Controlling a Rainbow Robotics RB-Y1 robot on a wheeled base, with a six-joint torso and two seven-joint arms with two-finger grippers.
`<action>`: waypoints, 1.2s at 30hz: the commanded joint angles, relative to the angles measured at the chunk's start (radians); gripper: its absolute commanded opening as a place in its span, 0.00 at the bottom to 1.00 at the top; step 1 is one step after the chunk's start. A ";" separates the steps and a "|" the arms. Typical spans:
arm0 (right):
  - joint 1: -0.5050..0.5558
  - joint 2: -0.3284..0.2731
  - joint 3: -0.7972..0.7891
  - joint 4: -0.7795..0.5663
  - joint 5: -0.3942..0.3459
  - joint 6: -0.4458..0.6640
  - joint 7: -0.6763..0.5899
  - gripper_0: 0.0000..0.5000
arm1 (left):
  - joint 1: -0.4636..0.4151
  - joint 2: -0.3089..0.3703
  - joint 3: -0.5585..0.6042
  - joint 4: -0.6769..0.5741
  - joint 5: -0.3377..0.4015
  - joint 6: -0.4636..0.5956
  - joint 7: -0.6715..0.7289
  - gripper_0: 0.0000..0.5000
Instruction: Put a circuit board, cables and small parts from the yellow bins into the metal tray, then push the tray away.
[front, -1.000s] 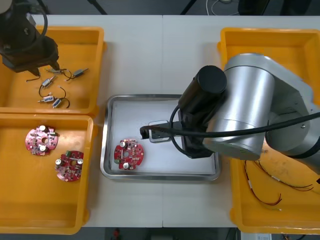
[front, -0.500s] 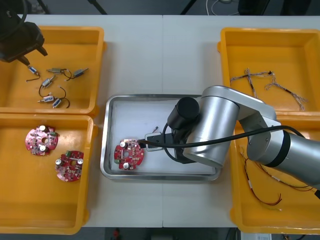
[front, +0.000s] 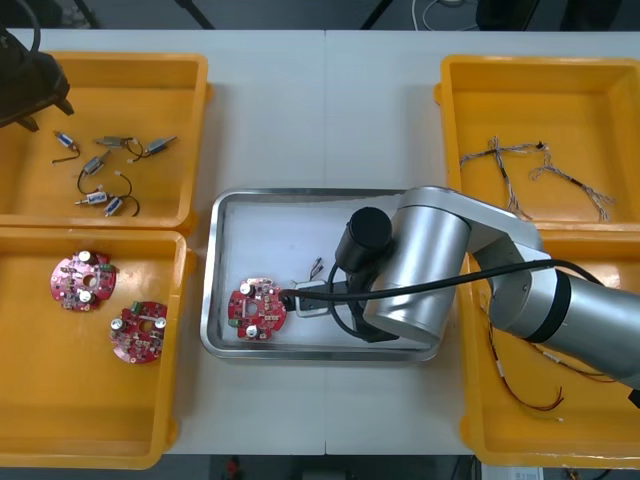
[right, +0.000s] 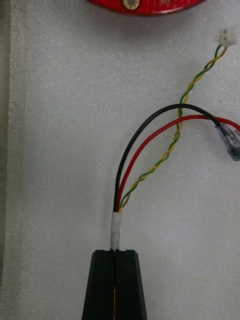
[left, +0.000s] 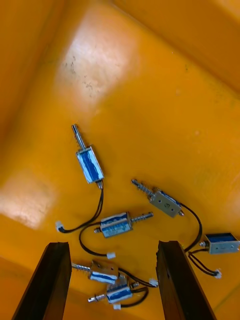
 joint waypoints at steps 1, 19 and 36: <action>0.014 0.027 0.013 -0.011 -0.004 0.013 -0.048 0.55 | -0.057 0.044 0.018 0.038 -0.001 -0.068 -0.039 1.00; 0.014 0.044 -0.087 -0.147 0.074 0.134 -0.056 1.00 | -0.017 -0.012 0.018 0.167 0.012 -0.312 -0.041 1.00; 0.014 0.101 -0.389 -0.270 0.042 0.364 -0.071 1.00 | 0.069 -0.038 -0.034 0.167 0.062 -0.414 -0.032 1.00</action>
